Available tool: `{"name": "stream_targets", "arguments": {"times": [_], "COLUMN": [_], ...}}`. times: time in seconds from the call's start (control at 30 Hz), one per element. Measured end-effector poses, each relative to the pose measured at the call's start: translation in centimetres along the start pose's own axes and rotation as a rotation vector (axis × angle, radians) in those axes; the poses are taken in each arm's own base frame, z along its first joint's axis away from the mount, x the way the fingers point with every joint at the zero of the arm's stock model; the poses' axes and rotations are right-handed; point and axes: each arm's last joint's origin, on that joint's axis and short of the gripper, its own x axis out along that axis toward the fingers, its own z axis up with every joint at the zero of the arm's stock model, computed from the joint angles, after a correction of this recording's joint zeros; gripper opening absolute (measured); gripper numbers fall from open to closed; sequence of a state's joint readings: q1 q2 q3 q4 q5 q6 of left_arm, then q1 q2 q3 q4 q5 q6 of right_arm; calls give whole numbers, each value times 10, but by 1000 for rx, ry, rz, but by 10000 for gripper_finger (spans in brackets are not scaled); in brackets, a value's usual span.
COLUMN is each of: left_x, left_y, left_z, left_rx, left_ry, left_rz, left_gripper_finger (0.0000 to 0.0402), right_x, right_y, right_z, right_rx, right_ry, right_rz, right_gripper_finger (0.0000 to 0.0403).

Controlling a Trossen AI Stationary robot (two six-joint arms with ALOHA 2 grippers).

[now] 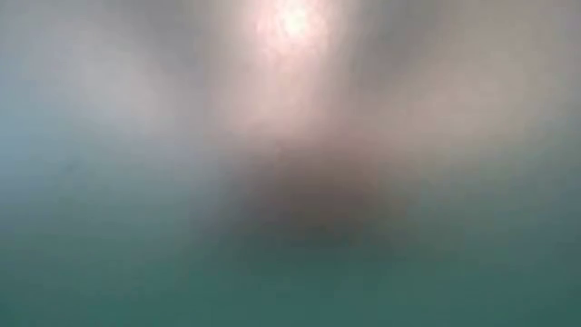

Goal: Sort Maruchan noodles
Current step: Put the yellow noodle pack into the transparent bin

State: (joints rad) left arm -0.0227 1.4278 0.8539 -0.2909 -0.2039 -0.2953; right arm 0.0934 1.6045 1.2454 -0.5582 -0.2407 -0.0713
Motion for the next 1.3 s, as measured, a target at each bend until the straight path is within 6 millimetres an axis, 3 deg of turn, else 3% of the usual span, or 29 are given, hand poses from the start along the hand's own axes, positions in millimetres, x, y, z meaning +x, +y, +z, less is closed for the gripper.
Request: {"name": "stream_targets", "arguments": {"times": [0.2,0.47,0.63,0.8,1.07,1.3], "left_x": [9,29,40,46,45,44], "left_y": [1,25,41,56,70,74], "left_z": [9,13,17,19,28,36], "left_rx": [52,48,52,33,-12,-31], "left_ry": [-83,-90,-101,-109,-188,-261], "left_rz": [-8,106,147,179,203,205], "left_gripper_finger": [80,80,80,80,80,80], "right_x": [-20,-34,-48,-56,-50,-45], "right_y": [-29,-105,-156,-190,-200,-199], "right_z": [-4,-32,-53,-82,-112,-115], "right_rx": [5,197,443,641,778,772], "right_ry": [15,38,-134,-272,-327,-380], "right_rz": [-258,-417,-539,-618,-647,-666], "right_gripper_finger": [125,122,116,108,97,95]}}
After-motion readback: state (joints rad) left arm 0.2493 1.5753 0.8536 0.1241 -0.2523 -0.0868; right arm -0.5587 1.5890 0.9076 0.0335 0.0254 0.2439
